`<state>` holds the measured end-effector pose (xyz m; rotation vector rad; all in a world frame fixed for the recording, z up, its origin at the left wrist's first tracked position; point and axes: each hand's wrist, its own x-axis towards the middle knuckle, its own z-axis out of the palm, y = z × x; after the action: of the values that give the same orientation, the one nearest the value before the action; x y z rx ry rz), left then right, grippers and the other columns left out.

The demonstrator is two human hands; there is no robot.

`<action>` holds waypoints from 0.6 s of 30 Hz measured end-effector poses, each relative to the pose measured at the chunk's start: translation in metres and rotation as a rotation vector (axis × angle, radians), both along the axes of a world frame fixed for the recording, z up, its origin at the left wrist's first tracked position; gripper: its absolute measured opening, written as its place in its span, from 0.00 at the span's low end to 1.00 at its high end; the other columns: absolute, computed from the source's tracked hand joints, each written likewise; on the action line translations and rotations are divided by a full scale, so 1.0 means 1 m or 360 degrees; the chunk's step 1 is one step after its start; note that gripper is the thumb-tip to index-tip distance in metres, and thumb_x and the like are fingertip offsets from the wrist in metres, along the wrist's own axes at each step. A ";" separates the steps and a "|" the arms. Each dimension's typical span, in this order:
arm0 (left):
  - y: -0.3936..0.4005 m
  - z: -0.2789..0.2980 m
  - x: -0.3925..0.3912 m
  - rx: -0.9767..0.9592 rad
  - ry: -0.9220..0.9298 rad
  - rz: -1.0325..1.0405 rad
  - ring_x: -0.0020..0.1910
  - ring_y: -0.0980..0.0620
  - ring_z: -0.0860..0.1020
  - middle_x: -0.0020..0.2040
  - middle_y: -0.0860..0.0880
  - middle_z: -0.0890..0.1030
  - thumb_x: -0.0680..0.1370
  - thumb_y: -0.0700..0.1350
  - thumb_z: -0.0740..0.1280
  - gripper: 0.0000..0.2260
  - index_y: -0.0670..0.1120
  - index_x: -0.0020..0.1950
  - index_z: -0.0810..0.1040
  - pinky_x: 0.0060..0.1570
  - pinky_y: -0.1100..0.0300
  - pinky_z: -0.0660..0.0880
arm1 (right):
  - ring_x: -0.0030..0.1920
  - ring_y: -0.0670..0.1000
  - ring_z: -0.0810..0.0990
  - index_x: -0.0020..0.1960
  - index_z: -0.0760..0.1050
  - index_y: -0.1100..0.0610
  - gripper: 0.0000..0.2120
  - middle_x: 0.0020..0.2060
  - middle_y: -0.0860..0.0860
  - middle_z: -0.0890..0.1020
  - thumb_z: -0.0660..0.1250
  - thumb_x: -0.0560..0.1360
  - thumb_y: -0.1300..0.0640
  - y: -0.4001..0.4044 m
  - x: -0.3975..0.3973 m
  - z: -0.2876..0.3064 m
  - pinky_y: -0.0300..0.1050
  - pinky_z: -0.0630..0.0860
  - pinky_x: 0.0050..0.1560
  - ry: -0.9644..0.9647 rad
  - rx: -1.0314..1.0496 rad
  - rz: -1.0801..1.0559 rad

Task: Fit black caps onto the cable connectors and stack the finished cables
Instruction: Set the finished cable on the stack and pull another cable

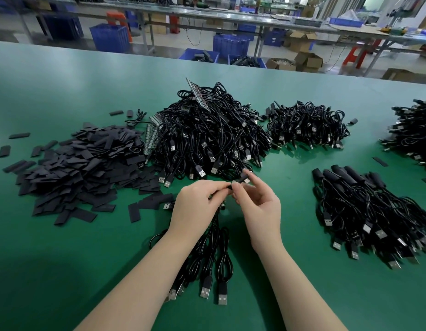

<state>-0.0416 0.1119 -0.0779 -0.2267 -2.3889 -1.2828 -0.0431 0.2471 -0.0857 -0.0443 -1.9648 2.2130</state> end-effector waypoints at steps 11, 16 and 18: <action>0.000 -0.002 0.000 0.0005 0.0016 -0.0009 0.50 0.61 0.79 0.47 0.53 0.85 0.75 0.43 0.73 0.08 0.48 0.54 0.85 0.51 0.76 0.70 | 0.49 0.48 0.85 0.59 0.80 0.41 0.17 0.46 0.46 0.87 0.73 0.76 0.59 -0.001 0.001 0.002 0.36 0.79 0.51 0.0111 0.0026 -0.0064; 0.000 -0.002 0.001 -0.0016 0.0026 -0.0026 0.49 0.60 0.80 0.47 0.54 0.85 0.75 0.43 0.73 0.09 0.49 0.54 0.85 0.50 0.71 0.73 | 0.49 0.48 0.85 0.61 0.79 0.42 0.17 0.45 0.46 0.87 0.73 0.76 0.58 -0.001 0.001 0.002 0.34 0.78 0.50 0.0059 0.0033 -0.0060; 0.001 -0.002 0.001 -0.0005 0.0046 -0.0037 0.48 0.60 0.80 0.46 0.54 0.85 0.76 0.43 0.72 0.09 0.50 0.55 0.85 0.49 0.70 0.74 | 0.49 0.47 0.85 0.64 0.77 0.43 0.19 0.46 0.46 0.87 0.72 0.76 0.57 -0.003 0.001 0.002 0.34 0.78 0.51 0.0061 0.0039 -0.0051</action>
<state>-0.0405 0.1129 -0.0797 -0.2732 -2.3707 -1.2776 -0.0417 0.2440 -0.0842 -0.0293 -1.9572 2.1534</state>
